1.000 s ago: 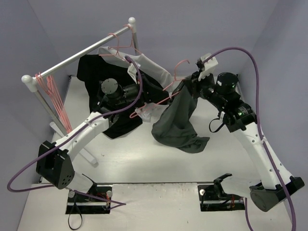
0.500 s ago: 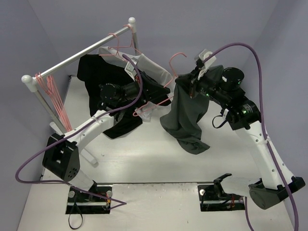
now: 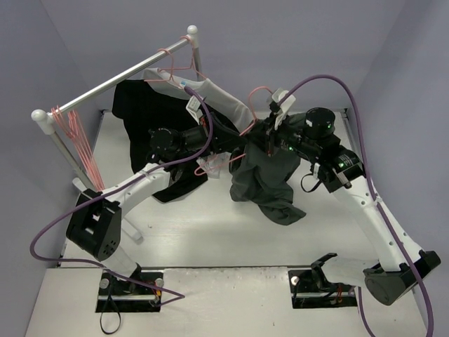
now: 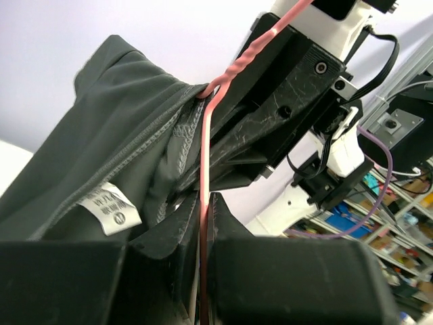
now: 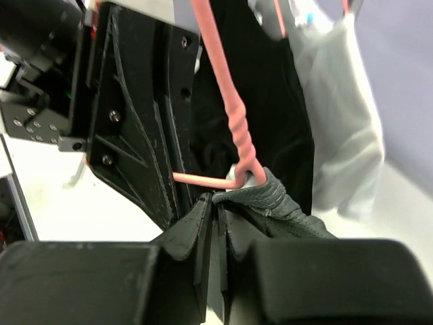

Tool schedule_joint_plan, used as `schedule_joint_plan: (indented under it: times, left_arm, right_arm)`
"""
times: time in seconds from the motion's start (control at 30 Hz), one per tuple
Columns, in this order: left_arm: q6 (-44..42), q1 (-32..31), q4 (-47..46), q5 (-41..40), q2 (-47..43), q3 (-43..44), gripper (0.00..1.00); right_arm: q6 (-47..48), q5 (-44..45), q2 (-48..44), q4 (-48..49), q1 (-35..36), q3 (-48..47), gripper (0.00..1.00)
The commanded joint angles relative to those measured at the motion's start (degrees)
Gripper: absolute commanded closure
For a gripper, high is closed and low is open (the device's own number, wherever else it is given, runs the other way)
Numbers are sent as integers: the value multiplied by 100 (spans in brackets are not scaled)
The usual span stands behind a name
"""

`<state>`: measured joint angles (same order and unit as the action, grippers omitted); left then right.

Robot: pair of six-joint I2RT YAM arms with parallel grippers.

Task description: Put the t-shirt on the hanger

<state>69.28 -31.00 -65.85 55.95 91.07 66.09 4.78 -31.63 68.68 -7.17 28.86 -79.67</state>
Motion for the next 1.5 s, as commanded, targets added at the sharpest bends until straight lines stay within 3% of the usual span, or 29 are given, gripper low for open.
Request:
schedule_joint_plan:
  times: [0.0,0.17,0.3,0.6,0.87,1.47]
  left_arm:
    - [59,-11,-886,-14,-160,62,100]
    - [-71,58,-765,-14,-178,-59,100]
    - [-90,117,-754,-5,-129,-105,100]
    - [-187,156,-649,39,-81,-104,100]
    - [-465,156,-218,155,-332,-193,100]
    - [-806,139,547,342,-766,-179,100]
  right_arm:
    - [7,82,-259,153,67,136,88]
    - [153,531,-441,-199,58,-34,61]
    - [199,739,-589,-448,58,-233,54]
    - [180,839,-889,-478,58,-303,53]
    - [1091,2014,-852,-542,-4,-316,50]
    - [2191,1624,-187,-579,-30,-267,42]
